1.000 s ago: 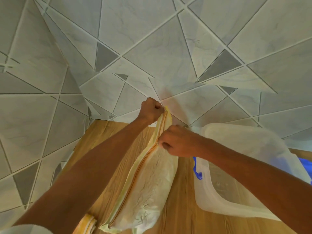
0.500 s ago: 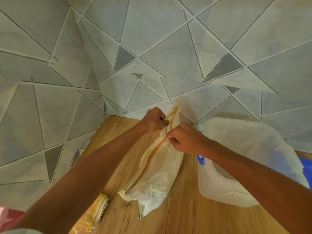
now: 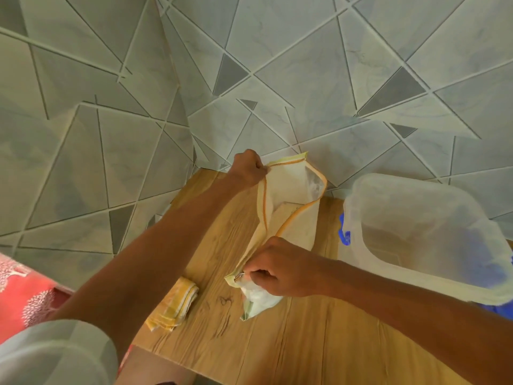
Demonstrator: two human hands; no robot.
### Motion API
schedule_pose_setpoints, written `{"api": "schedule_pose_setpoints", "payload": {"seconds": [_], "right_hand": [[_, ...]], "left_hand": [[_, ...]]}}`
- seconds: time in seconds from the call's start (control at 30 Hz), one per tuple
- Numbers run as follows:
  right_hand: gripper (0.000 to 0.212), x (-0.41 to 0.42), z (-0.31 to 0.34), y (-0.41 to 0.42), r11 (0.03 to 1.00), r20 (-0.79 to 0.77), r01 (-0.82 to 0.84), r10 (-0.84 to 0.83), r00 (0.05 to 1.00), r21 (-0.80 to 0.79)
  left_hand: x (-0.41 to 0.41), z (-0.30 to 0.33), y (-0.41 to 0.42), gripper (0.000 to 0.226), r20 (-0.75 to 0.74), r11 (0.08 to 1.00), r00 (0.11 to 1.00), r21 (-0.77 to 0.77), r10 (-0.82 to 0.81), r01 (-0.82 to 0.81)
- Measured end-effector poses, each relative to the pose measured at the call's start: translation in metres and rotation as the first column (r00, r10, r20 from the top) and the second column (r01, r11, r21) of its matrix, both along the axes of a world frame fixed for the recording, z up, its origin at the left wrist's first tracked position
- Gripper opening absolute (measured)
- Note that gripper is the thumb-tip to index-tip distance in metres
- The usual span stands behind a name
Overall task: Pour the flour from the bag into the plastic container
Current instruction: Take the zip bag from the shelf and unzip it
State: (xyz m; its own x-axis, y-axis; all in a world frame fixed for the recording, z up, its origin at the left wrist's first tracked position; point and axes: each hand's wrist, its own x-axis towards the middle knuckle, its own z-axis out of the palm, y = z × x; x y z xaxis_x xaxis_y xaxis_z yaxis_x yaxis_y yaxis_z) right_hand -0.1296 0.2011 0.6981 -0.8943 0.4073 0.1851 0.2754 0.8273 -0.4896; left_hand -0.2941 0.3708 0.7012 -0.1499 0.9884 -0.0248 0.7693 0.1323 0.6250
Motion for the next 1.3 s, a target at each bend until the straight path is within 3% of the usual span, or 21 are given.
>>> {"api": "schedule_pose_setpoints", "payload": {"seconds": [0.1,0.17,0.23,0.3,0.43,0.57,0.63,0.7,0.87,0.97,1.07,1.17,1.3], "right_hand": [[0.028,0.001,-0.004,0.004,0.997,-0.021,0.032,-0.034,0.999,-0.074],[0.028,0.003,-0.004,0.01,0.988,-0.051,0.064,-0.072,0.996,-0.142],[0.031,0.006,-0.003,0.012,0.984,-0.08,0.073,-0.087,0.993,-0.162],[0.034,0.006,-0.004,0.009,0.986,-0.089,0.06,-0.075,0.993,-0.157],[0.034,0.002,-0.008,0.003,0.986,-0.082,0.049,-0.062,0.995,-0.159],[0.035,0.002,-0.01,0.0,0.987,-0.049,0.02,-0.029,0.998,-0.159],[0.037,0.007,-0.005,0.005,0.989,0.016,0.022,-0.02,1.0,-0.147],[0.036,0.018,0.003,0.016,0.995,0.094,0.063,-0.056,0.994,-0.074],[0.028,0.052,0.014,0.059,0.954,0.098,0.239,-0.259,0.961,0.182],[0.049,0.057,0.006,0.079,0.927,0.23,0.167,-0.252,0.94,0.335],[0.021,0.048,-0.001,0.089,0.94,0.335,0.089,-0.204,0.92,0.328],[0.029,0.043,0.004,0.095,0.931,0.364,0.073,-0.211,0.907,0.358],[0.037,0.055,0.018,0.096,0.977,0.482,0.041,-0.14,0.865,0.211]], "left_hand": [[0.006,0.014,-0.03,0.04,-0.132,0.982,0.984,-0.159,-0.121,0.1],[0.007,0.025,-0.05,0.046,-0.176,0.923,0.95,-0.336,-0.257,0.187],[0.007,0.031,-0.069,0.038,-0.121,0.823,0.921,-0.503,-0.37,0.264],[0.005,0.032,-0.083,0.026,-0.114,0.777,0.894,-0.55,-0.434,0.307],[0.001,0.025,-0.095,0.026,-0.17,0.866,0.915,-0.422,-0.365,0.267],[-0.002,0.02,-0.102,0.034,-0.107,0.916,0.963,-0.349,-0.249,0.198],[0.002,0.022,-0.11,0.049,-0.048,0.904,0.975,-0.386,-0.217,0.182],[0.003,0.024,-0.121,0.057,0.004,0.873,0.977,-0.45,-0.211,0.19],[-0.005,0.027,-0.156,0.039,-0.075,0.862,0.936,-0.422,-0.343,0.282],[-0.008,0.024,-0.171,0.032,-0.149,0.9,0.915,-0.292,-0.375,0.322],[-0.007,0.024,-0.181,0.031,-0.261,0.926,0.891,-0.166,-0.372,0.338],[-0.019,0.025,-0.182,0.034,-0.284,0.954,0.912,-0.123,-0.296,0.272],[-0.037,0.025,-0.177,0.016,-0.228,0.991,0.965,-0.075,-0.129,0.115]]}}
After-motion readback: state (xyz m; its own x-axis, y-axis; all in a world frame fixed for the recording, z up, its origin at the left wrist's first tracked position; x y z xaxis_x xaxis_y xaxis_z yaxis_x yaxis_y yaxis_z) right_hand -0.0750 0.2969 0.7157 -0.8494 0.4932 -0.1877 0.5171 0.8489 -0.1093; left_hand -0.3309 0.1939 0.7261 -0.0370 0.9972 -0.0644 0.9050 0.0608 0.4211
